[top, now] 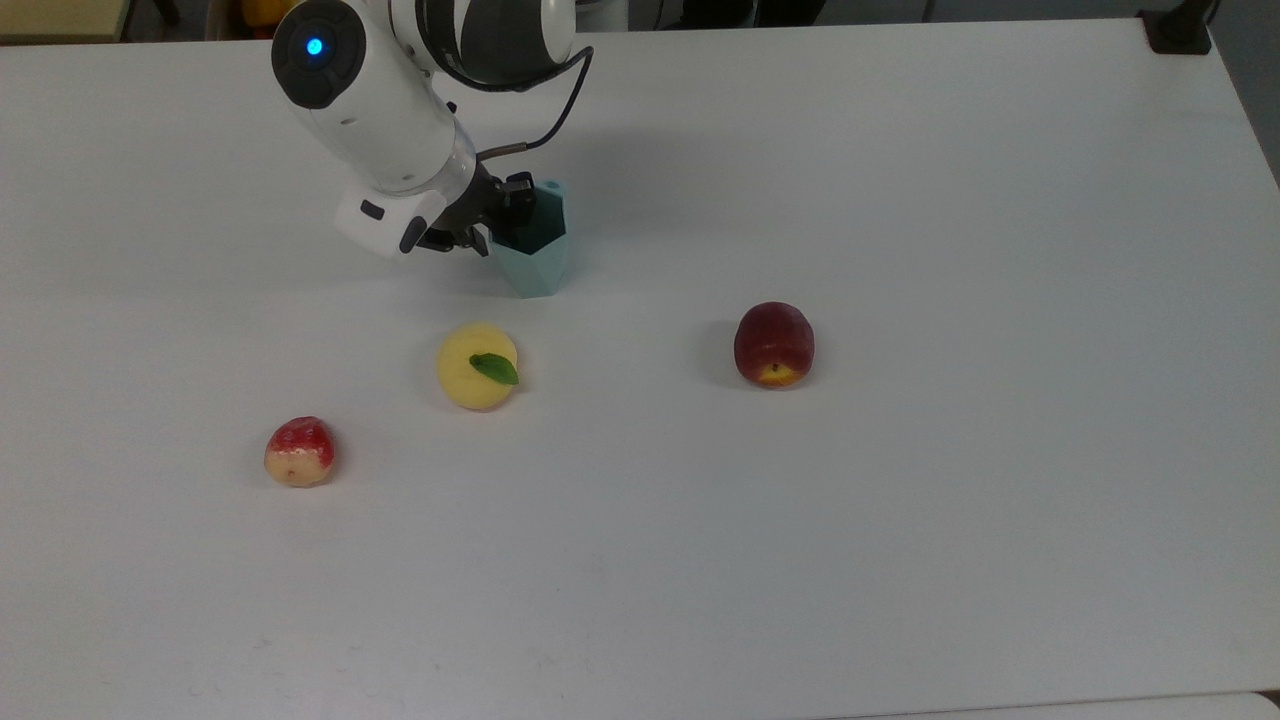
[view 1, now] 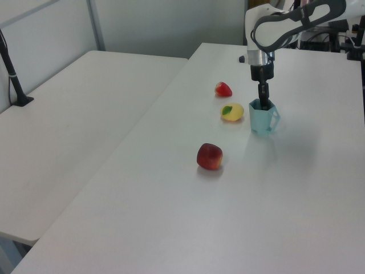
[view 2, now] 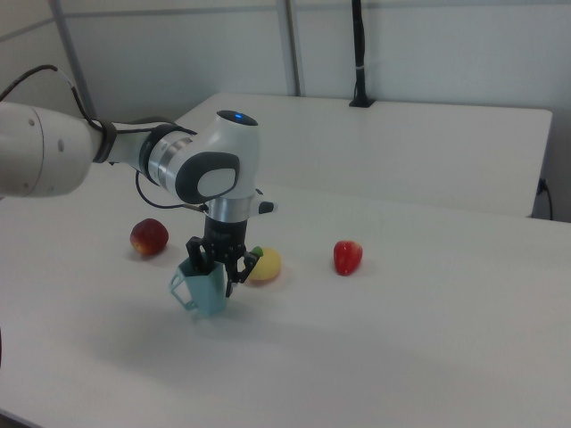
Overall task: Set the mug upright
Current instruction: 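Lower the upright mug onto the table and open the gripper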
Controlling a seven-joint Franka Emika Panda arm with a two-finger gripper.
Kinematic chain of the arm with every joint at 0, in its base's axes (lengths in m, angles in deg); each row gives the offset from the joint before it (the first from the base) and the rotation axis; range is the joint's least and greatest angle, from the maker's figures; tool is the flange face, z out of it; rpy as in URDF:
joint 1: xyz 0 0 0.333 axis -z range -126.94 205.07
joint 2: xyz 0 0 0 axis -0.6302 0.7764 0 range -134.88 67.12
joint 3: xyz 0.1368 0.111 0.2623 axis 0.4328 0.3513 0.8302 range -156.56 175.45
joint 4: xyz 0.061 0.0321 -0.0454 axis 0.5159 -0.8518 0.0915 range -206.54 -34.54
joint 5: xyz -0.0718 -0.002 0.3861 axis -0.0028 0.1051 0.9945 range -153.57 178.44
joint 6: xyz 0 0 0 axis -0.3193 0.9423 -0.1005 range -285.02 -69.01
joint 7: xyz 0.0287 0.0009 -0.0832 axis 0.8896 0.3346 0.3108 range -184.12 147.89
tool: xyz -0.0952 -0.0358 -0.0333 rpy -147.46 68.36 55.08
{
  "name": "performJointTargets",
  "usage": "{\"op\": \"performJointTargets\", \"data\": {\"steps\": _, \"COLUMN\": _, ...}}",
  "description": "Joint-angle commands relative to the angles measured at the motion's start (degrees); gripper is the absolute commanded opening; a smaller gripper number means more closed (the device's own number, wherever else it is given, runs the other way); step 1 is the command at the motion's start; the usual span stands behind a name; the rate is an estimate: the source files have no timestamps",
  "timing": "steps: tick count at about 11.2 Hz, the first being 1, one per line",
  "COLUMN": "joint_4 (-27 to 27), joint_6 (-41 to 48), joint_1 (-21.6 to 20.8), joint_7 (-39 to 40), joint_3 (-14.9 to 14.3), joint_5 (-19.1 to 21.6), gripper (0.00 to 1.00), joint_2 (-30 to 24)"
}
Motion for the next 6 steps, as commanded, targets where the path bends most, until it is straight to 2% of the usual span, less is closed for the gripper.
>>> {"op": "performJointTargets", "data": {"steps": 1, "joint_4": -0.5, "joint_6": -0.45, "joint_1": -0.74, "joint_7": 0.48, "joint_3": -0.38, "joint_5": 0.38, "gripper": 1.0, "joint_2": -1.67}}
{"op": "performJointTargets", "data": {"steps": 4, "joint_4": 0.9, "joint_6": -0.1, "joint_1": -1.18, "joint_7": -3.98, "joint_3": 0.32, "joint_5": 0.47, "gripper": 1.0, "joint_2": -5.1}}
{"op": "performJointTargets", "data": {"steps": 6, "joint_4": 2.58, "joint_6": 2.09, "joint_1": -2.32, "joint_7": -10.56, "joint_3": 0.41, "joint_5": 0.47, "gripper": 1.0, "joint_2": -7.55}}
